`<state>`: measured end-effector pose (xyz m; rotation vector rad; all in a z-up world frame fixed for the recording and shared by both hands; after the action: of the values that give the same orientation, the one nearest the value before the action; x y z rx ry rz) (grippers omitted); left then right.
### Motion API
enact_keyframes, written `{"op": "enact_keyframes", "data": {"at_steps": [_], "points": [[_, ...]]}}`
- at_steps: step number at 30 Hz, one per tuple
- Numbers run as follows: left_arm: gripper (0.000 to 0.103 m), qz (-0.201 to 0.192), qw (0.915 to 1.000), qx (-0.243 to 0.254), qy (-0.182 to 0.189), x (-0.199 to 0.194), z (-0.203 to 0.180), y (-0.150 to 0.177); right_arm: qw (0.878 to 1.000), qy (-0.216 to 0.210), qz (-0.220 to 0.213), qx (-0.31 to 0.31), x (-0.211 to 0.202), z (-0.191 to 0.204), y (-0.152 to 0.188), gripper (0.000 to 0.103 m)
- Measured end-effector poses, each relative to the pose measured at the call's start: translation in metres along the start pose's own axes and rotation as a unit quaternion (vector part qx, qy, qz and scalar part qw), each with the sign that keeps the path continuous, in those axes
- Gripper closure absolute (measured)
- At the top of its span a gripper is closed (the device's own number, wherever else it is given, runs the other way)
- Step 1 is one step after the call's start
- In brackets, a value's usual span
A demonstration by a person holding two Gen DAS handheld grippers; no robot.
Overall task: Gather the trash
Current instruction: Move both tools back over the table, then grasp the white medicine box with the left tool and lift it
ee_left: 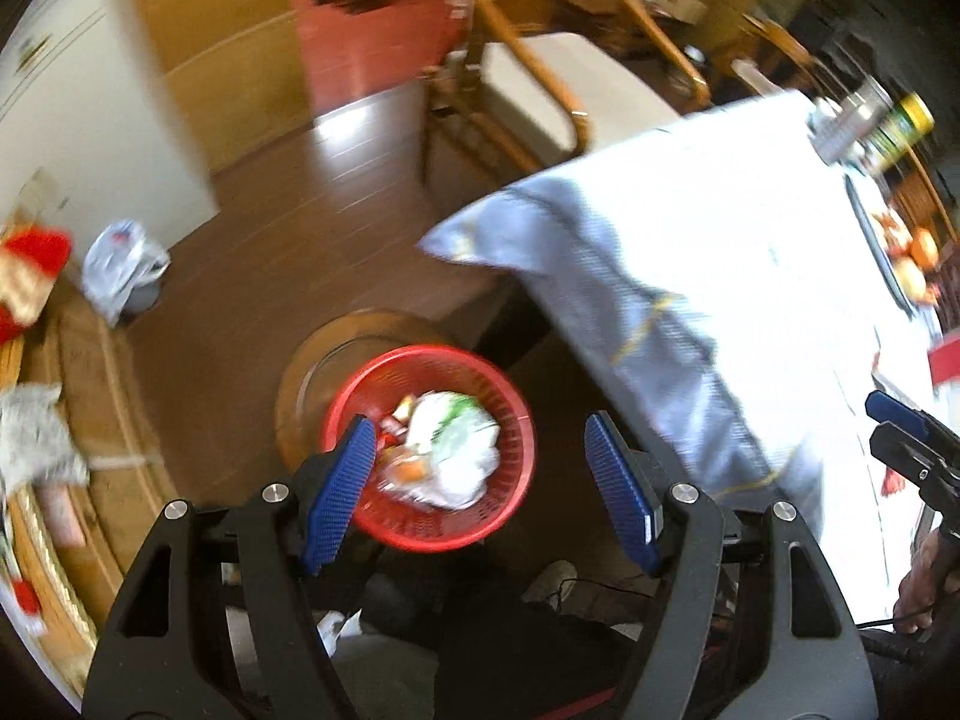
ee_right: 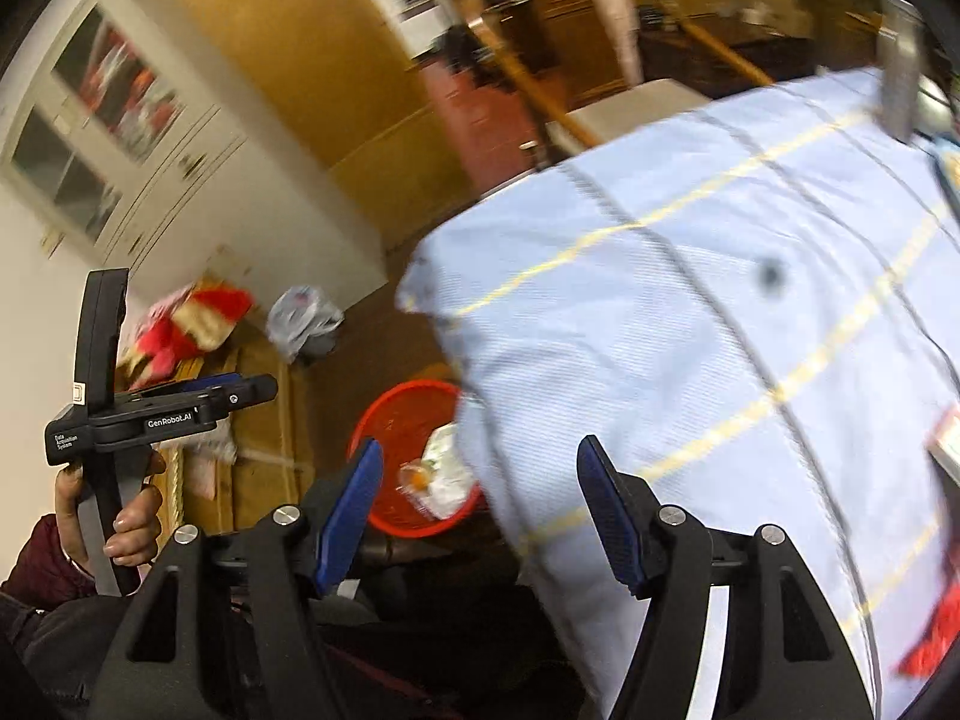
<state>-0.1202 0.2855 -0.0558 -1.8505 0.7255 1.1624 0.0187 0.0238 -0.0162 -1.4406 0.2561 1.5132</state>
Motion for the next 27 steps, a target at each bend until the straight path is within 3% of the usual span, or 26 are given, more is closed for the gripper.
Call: {"op": "enact_keyframes", "data": {"at_steps": [5, 10, 17, 23, 27], "points": [[0.032, 0.015, 0.9958, 0.083, 0.034, 0.02, -0.063, -0.021, 0.996, 0.044, -0.03, 0.072, -0.034, -0.047, 0.024, 0.037], [0.032, 0.039, 0.9807, 0.177, 0.074, 0.045, -0.137, -0.037, 0.978, 0.099, -0.066, 0.171, -0.076, -0.095, 0.062, 0.036], [0.029, 0.074, 0.9381, 0.312, 0.131, 0.073, -0.243, -0.041, 0.932, 0.166, -0.107, 0.303, -0.123, -0.132, 0.134, 0.035], [0.028, 0.092, 0.8883, 0.414, 0.177, 0.09, -0.334, -0.023, 0.884, 0.212, -0.131, 0.395, -0.154, -0.151, 0.189, 0.035], [0.027, 0.094, 0.8626, 0.457, 0.195, 0.096, -0.384, -0.014, 0.859, 0.245, -0.145, 0.425, -0.17, -0.152, 0.214, 0.035]]}}
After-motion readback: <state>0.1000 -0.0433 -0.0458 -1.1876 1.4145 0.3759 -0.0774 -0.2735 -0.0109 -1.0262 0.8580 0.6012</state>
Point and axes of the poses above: each gripper's, at about its wrist camera, not at the fingertips, and x roughly the way its jaws point, z to its left, y to its underside, the point moved 1 cm from there along x, roughly the way its jaws point, and after that the axes turned 6 degrees about y, right-handed, at the moved point
